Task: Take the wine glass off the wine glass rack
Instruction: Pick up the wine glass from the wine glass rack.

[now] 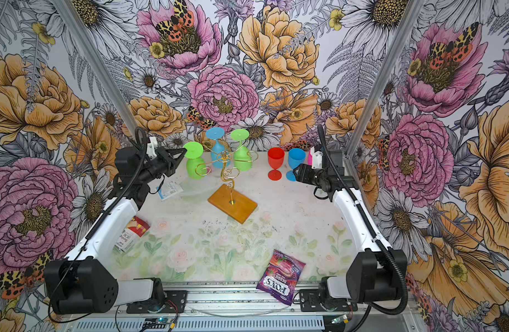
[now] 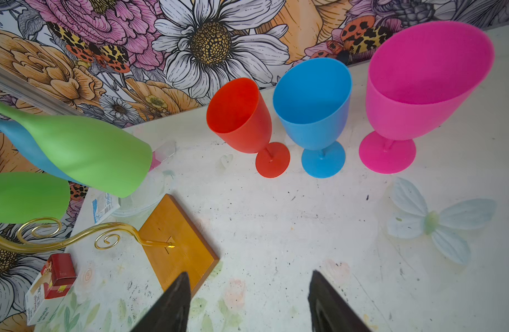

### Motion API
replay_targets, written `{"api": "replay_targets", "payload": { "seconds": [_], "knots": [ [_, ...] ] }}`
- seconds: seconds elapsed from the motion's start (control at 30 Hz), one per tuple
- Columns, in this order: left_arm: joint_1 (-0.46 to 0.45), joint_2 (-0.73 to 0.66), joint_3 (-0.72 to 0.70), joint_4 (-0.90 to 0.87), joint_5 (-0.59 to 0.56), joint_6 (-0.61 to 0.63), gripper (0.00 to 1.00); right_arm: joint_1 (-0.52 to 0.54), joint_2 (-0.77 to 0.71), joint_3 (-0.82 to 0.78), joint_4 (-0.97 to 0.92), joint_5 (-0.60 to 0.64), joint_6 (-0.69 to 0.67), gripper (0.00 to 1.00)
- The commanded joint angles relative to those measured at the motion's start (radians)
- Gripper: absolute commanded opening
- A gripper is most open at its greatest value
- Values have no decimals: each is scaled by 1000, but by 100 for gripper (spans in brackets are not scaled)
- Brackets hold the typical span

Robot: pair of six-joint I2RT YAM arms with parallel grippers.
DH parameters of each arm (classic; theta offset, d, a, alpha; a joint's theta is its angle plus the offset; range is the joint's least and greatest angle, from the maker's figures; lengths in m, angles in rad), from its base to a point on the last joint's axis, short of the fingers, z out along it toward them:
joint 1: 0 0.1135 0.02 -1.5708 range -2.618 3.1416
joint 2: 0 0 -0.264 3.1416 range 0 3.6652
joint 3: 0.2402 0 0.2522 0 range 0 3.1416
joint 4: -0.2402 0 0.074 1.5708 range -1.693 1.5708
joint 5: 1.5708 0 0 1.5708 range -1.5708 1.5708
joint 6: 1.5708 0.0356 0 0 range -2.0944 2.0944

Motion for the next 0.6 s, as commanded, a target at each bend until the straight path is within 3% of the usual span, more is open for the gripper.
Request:
{"api": "replay_targets", "payload": {
  "seconds": [0.0, 0.57],
  "knots": [
    [-12, -23, 22, 15, 16, -16, 4, -4, -33, -5, 24, -8, 10, 66],
    [-13, 2, 50, 31, -15, -114, 0, -6, -43, -20, 28, -7, 7, 66]
  ]
}}
